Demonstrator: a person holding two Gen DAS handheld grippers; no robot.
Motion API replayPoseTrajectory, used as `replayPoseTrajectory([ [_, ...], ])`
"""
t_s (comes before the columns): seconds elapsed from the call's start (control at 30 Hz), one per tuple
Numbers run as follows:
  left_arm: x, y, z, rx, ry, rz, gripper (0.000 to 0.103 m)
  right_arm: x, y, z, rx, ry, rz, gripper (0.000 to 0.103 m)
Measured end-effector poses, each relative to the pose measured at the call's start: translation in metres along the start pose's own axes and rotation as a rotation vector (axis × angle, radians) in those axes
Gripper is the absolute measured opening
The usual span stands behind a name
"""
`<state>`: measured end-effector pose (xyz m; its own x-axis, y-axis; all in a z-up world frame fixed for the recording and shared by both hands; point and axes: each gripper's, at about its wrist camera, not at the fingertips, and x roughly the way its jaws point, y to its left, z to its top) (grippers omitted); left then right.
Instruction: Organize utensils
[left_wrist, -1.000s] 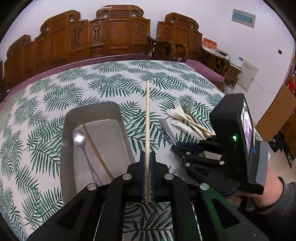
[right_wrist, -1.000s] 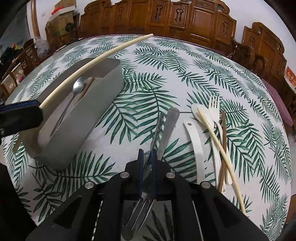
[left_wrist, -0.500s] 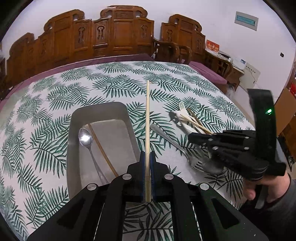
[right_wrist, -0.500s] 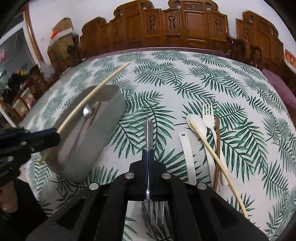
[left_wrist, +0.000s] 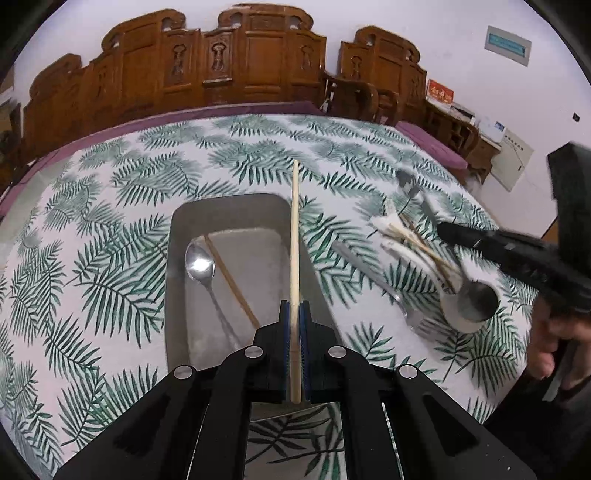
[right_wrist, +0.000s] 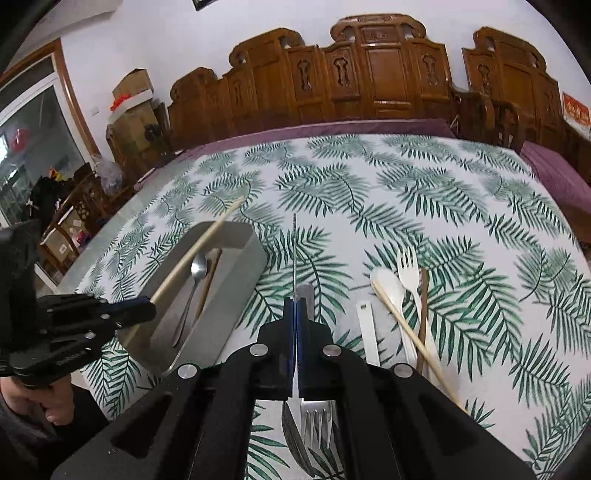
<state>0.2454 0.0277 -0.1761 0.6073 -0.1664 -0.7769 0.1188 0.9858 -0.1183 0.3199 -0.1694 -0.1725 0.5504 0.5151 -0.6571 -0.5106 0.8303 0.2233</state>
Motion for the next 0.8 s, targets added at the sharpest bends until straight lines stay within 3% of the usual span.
replayPoseTrajectory([
  [0.4,0.026,0.019,-0.011,-0.033,0.123,0.053,0.004,-0.002,0.014,0.002,-0.042,0.001,0.005,0.002],
  [0.57,0.025,0.026,-0.008,-0.057,0.113,0.052,0.005,0.0,0.022,0.006,-0.05,0.01,0.008,0.002],
  [0.67,0.019,0.029,-0.004,-0.069,0.087,0.048,0.013,0.004,0.032,0.009,-0.057,0.014,0.019,0.002],
  [0.8,0.008,0.034,0.001,-0.077,0.05,0.046,0.013,0.014,0.052,0.016,-0.071,0.022,0.04,0.002],
])
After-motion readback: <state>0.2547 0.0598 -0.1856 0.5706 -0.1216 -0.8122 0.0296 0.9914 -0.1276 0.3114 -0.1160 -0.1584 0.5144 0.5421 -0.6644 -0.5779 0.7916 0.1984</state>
